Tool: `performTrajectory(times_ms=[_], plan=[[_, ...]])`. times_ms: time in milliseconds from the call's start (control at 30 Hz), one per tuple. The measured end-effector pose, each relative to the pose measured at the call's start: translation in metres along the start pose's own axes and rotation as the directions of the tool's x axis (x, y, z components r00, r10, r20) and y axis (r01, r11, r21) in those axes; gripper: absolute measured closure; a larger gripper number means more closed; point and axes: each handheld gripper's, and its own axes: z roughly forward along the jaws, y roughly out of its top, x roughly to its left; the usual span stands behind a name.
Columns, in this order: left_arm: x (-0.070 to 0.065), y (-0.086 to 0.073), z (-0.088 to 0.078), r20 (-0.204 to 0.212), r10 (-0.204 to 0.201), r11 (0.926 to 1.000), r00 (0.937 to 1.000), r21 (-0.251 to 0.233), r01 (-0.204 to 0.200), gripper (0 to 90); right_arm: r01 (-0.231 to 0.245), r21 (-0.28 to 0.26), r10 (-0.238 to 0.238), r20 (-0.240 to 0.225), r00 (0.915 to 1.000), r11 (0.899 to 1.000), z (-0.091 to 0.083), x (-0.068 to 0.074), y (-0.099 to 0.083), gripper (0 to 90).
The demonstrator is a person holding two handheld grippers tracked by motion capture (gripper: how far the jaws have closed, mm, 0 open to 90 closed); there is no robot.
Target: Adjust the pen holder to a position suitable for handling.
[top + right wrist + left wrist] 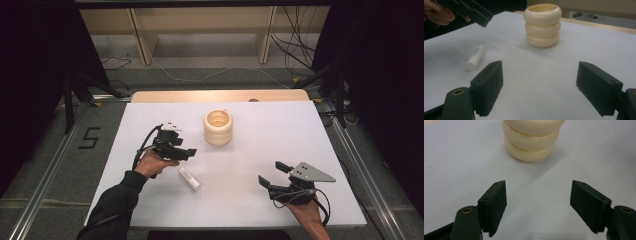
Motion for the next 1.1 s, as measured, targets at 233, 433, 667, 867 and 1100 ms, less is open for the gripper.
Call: performTrajectory(times_ms=[233, 433, 667, 867, 1100], plan=[[-0.003, -0.005, -0.008, 0.012, 0.053, 0.9983, 0.9985, 0.023, -0.053, 26.4, 0.001, -0.001, -0.001, -0.004, 1.0, 1.0, 0.0, -0.001, -0.001, 22.2], [-0.006, -0.008, -0.014, 0.023, 0.084, 0.9955, 0.9962, 0.042, -0.085, 25.2, -0.003, 0.0, 0.003, -0.005, 1.0, 1.0, 0.0, -0.002, -0.001, 22.2], [-0.012, -0.01, -0.016, 0.027, 0.12, 0.9909, 0.9924, 0.059, -0.121, 24.4, 0.0, 0.003, 0.0, -0.006, 1.0, 1.0, 0.0, -0.001, -0.001, 22.2], [-0.014, -0.013, -0.02, 0.03, 0.147, 0.9855, 0.9887, 0.082, -0.149, 24.2, -0.001, 0.004, 0.001, -0.006, 1.0, 1.0, 0.001, -0.002, 0.0, 22.2], [-0.021, -0.016, -0.022, 0.051, 0.195, 0.9736, 0.9795, 0.111, -0.199, 24.1, -0.003, 0.007, 0.003, -0.004, 1.0, 1.0, 0.0, -0.001, 0.0, 22.2]])
